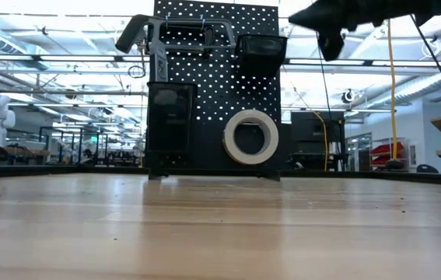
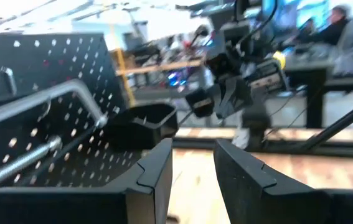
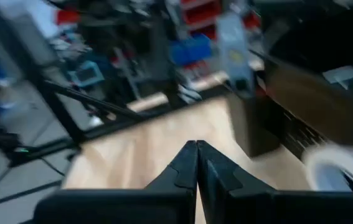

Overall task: Hang tools onto peg board
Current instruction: Return to Home Position

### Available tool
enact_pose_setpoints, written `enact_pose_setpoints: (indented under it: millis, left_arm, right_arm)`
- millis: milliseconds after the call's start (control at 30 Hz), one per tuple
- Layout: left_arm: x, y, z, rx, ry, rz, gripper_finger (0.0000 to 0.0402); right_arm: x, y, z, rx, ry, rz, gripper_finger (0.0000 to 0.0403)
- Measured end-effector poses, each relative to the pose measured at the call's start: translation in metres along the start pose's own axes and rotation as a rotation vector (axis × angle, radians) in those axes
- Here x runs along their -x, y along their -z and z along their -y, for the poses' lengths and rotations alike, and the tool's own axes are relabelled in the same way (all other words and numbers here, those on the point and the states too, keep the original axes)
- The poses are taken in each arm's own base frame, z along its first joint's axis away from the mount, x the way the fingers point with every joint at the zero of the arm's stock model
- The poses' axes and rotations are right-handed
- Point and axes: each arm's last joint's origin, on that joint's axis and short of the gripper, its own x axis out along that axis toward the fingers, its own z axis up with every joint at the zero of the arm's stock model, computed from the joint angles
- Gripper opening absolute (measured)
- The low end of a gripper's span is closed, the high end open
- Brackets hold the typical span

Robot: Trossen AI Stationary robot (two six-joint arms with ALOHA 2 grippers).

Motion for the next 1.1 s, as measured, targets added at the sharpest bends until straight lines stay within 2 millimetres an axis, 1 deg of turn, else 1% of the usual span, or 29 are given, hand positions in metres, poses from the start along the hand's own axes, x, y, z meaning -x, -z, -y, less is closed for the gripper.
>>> enact_pose_setpoints:
  millis: [100, 200, 400, 500, 633, 800, 967, 1100]
  left_arm:
    - [0.000, -0.008, -0.014, 0.037, 0.064, 0.056, 0.0121]
    - [0.001, -0.013, -0.028, 0.070, 0.090, 0.090, 0.0121]
    - [0.011, -0.013, -0.050, 0.058, 0.072, 0.042, 0.0121]
    - [0.017, -0.010, -0.059, 0.066, 0.071, -0.008, 0.0121]
    - [0.022, -0.002, -0.064, 0.067, 0.071, -0.094, 0.0121]
    - [0.023, 0.010, -0.062, 0.063, 0.078, -0.176, 0.0121]
    - [0.024, 0.035, -0.057, 0.089, 0.076, -0.181, 0.0121]
    - [0.029, 0.054, -0.057, 0.133, 0.071, -0.172, 0.0121]
  right_arm:
    - [-0.001, -0.005, -0.006, 0.037, -0.071, 0.051, 0.0000]
    - [0.000, -0.009, -0.009, 0.073, -0.093, 0.098, 0.0000]
    - [0.000, -0.011, -0.010, 0.140, -0.115, 0.124, 0.0000]
    - [0.000, -0.011, -0.010, 0.176, -0.113, 0.127, 0.0000]
    - [-0.001, -0.007, -0.008, 0.243, -0.095, 0.083, 0.0000]
    - [-0.001, 0.002, -0.001, 0.278, -0.049, -0.020, 0.0000]
    - [-0.001, 0.007, 0.003, 0.270, -0.029, -0.074, 0.0000]
    - [0.000, 0.017, 0.007, 0.253, -0.008, -0.095, 0.0000]
